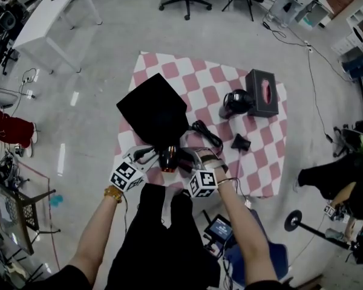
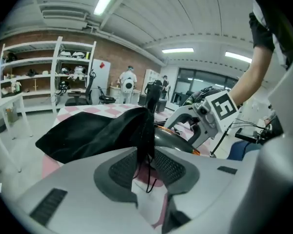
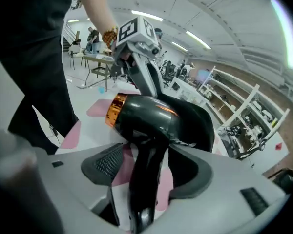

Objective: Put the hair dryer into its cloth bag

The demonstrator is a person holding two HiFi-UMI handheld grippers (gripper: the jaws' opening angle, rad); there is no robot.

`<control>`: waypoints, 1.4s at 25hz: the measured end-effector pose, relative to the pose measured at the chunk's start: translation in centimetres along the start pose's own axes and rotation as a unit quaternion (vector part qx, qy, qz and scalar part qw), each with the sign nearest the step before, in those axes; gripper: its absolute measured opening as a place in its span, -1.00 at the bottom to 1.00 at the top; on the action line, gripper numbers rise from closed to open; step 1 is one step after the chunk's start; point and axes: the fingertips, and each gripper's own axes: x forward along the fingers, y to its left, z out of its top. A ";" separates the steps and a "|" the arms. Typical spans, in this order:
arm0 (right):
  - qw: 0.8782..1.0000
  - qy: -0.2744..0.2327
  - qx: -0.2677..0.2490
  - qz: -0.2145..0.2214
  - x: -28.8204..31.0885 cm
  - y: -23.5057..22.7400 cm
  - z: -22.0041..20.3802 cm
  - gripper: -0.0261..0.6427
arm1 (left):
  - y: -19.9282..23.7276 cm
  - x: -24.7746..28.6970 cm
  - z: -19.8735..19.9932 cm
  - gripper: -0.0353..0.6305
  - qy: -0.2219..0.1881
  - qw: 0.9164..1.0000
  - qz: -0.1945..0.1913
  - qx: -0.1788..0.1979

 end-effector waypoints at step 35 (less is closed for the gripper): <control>0.998 0.023 0.033 -0.041 3.1 -1.7 2.4 -0.27 | -0.2 -3.6 -1.4 -0.81 0.122 0.967 0.046 0.219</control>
